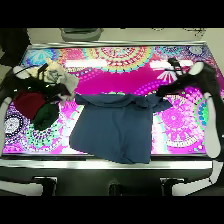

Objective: Fold the shirts.

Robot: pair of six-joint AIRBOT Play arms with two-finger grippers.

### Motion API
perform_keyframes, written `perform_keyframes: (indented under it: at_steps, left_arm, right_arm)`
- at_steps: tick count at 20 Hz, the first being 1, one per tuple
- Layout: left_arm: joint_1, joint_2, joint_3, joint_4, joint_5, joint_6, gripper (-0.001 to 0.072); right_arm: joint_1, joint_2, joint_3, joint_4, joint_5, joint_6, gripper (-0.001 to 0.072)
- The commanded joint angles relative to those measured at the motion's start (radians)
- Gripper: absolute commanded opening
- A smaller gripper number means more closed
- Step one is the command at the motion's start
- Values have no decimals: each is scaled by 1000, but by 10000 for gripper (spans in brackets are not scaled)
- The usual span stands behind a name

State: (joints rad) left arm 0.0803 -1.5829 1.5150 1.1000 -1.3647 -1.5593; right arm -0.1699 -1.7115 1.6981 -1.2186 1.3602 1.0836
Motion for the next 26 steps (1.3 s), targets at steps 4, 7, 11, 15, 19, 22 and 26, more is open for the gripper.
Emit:
perform_keyframes:
  at_steps: [4, 7, 11, 15, 19, 22, 26]
  left_arm:
    - [48, 390, -739, -65, 123, 18, 669]
    - [38, 482, -963, -165, 217, 19, 669]
    - [-2, 478, -1030, -195, 322, 30, 659]
    - [-24, 469, -1030, -231, 465, -4, 325]
    - [-25, 468, -995, -246, 534, 6, 28]
    - [-24, 468, -942, -243, 549, 16, 27]
    - [-32, 464, -961, -203, 538, 18, 27]
  right_arm:
    - [-99, -20, 0, 33, 168, -106, 669]
    - [-93, -30, -2, 36, 155, -116, 669]
    - [-92, -45, -3, 36, 155, -135, 669]
    - [-92, -60, -3, 37, 143, -146, 670]
    - [-92, -76, -3, 68, 58, -157, 672]
    - [-92, -102, -3, 124, -100, -144, 678]
    - [-92, -197, -3, 249, -223, -115, 691]
